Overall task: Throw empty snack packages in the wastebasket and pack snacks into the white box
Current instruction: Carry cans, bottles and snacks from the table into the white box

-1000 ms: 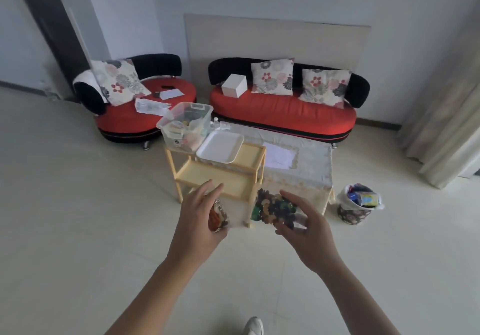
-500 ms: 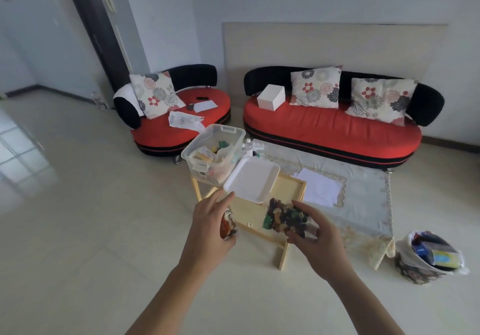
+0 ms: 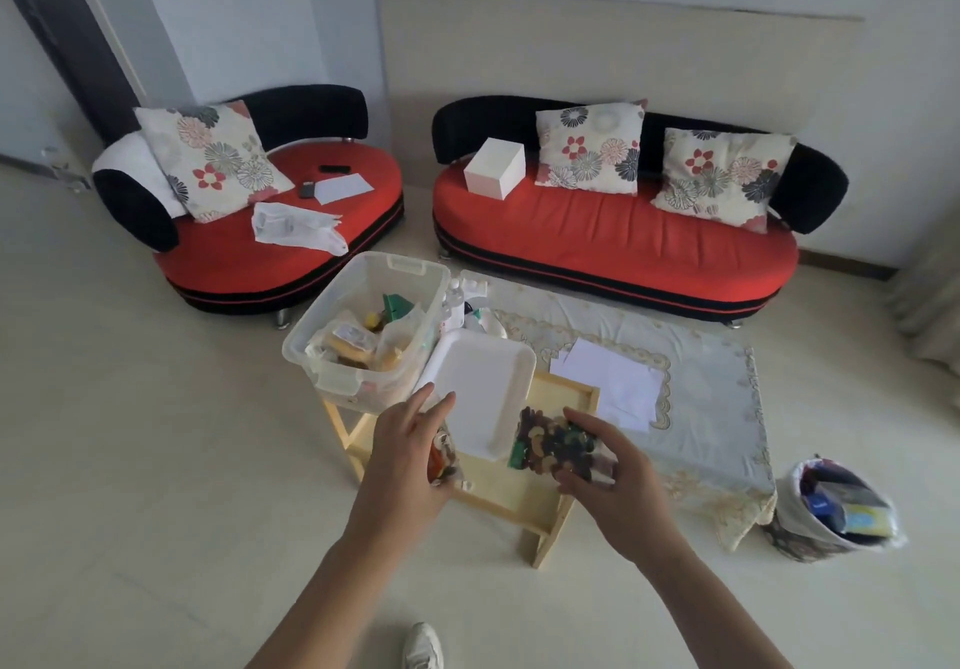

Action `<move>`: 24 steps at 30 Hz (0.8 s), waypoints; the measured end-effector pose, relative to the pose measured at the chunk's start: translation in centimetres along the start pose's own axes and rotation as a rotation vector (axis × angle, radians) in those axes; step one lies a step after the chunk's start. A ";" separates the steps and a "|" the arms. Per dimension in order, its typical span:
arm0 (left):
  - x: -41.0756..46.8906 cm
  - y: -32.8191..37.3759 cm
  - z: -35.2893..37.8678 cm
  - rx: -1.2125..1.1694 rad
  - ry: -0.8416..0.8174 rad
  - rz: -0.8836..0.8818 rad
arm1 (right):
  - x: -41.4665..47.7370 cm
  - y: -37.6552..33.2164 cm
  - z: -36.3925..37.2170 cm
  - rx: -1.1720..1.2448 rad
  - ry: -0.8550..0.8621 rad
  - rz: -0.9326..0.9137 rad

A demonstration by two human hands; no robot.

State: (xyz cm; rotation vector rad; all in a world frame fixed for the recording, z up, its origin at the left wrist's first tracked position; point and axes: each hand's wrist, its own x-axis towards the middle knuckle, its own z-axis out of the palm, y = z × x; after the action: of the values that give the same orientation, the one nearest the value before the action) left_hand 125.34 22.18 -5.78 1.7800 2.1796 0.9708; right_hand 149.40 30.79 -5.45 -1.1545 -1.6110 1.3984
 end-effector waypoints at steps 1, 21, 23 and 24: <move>1.8 -0.8 0.1 -0.002 -0.020 0.004 | 1.6 0.2 0.6 -0.005 0.012 0.010; 27.3 -9.7 7.6 0.200 -0.497 0.115 | 23.4 5.9 5.3 -0.011 0.161 0.197; 28.9 -10.3 8.9 0.218 -0.521 0.102 | 25.7 7.0 5.0 0.002 0.143 0.204; 29.7 -10.7 9.5 0.228 -0.535 0.097 | 26.8 7.5 4.8 0.013 0.134 0.213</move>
State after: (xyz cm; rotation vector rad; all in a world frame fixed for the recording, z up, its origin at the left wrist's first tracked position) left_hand 113.24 52.36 -11.35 1.9688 1.9255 0.2137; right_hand 136.76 54.25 -14.88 -1.4155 -1.4166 1.4274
